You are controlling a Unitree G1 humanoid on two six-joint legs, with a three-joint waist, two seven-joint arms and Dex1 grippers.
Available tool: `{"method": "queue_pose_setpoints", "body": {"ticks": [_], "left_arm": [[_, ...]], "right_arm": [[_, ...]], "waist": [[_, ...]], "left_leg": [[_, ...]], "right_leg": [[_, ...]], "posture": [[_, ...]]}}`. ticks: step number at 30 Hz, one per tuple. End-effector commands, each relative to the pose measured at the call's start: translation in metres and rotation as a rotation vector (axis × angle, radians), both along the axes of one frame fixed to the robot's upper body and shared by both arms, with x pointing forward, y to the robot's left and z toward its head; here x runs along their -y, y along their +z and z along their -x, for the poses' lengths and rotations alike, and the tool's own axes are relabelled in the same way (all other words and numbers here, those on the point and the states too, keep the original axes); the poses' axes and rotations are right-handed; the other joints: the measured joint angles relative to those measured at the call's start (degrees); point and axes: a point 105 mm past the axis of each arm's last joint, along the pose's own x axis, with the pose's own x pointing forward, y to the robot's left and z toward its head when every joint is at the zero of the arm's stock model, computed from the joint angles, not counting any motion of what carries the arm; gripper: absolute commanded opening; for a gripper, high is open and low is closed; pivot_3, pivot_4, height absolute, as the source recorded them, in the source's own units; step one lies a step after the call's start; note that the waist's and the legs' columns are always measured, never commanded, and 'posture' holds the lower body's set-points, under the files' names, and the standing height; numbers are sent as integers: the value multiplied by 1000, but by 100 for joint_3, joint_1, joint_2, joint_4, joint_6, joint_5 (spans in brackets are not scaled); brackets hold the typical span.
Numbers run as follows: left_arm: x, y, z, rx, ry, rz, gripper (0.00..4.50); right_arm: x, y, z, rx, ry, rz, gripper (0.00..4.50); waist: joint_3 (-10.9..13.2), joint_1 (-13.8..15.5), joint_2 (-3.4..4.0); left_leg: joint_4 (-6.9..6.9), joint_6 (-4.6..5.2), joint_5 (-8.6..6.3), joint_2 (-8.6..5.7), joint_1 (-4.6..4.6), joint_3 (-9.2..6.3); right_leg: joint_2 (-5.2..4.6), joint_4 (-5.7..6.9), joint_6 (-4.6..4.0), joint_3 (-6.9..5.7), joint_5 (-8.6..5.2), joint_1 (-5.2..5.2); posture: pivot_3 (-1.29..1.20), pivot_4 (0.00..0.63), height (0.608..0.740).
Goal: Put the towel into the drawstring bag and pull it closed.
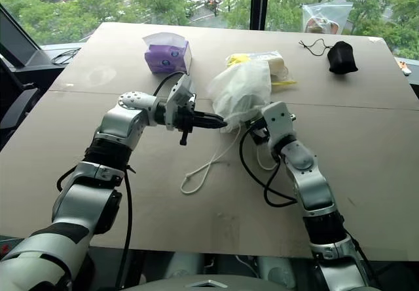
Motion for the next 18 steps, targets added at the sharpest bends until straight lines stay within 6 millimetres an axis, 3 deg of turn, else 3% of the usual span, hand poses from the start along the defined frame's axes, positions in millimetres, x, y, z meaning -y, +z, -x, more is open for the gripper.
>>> {"method": "queue_pose_setpoints", "body": {"ticks": [1, 6, 12, 18], "left_arm": [[6, 5, 13, 3, -62, 14, 20], [11, 6, 20, -22, -88, 19, 20], [6, -5, 35, -73, -145, -39, 20], [8, -2, 36, -51, -139, -21, 20]], "right_arm": [[-10, 16, -5, 54, 33, -98, 4468], [-27, 8, -26, 40, 25, -111, 4468], [-31, 2, -46, -75, -15, -375, 4468], [-24, -33, -42, -95, -24, -57, 4468]], "waist": [[0, -7, 0], [0, -21, 1], [1, -20, 2], [1, 2, 3]], "left_leg": [[0, 0, 0, 1, 1, -1], [0, 0, 0, 2, 5, 0], [-3, -5, 3, 8, 3, 0], [-2, -3, 2, 1, 1, 5]], "right_leg": [[1, 1, 0, 1, 0, 0], [5, 6, -2, 2, 1, 0], [2, 3, -2, 9, 1, 0], [-7, 1, -1, 11, 1, 0]], "posture": [[0, 150, 740], [0, 150, 740], [0, 150, 740], [0, 150, 740]]}}
